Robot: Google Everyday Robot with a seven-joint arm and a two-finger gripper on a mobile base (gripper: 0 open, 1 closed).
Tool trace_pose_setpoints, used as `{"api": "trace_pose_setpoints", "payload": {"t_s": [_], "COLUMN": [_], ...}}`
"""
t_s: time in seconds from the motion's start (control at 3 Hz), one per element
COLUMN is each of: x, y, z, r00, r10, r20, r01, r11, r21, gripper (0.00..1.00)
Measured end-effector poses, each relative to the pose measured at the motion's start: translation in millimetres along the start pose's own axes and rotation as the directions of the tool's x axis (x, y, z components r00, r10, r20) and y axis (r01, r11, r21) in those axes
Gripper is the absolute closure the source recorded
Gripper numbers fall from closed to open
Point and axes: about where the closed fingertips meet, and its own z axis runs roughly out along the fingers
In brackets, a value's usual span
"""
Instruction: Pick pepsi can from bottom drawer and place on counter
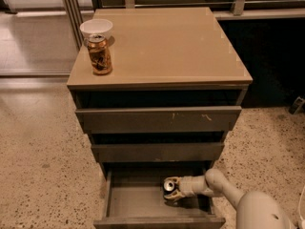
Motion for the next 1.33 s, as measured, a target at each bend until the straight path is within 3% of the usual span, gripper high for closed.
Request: {"api": "trace_pose_setpoints", "payload": {"t_s": [0.33,0.67,1.0,1.33], "x": [-0.2,-25.1,-77.9,-137.2], "y": [0.0,2.3,0.5,-4.8], "z": [-0.1,-15.5,-56.7,-113.9], "r00": [1.0,0.998,0.983,0.965], "r10": [0.0,0.006,0.054,0.108], "r20": [0.0,0.058,0.176,0.24], "r01": [0.0,-0.006,-0.056,-0.118], "r11": [1.0,1.0,0.9983,0.9927], "r21": [0.0,0.0,0.011,0.026], "gripper": [0.93,1.0,1.0,1.0]}}
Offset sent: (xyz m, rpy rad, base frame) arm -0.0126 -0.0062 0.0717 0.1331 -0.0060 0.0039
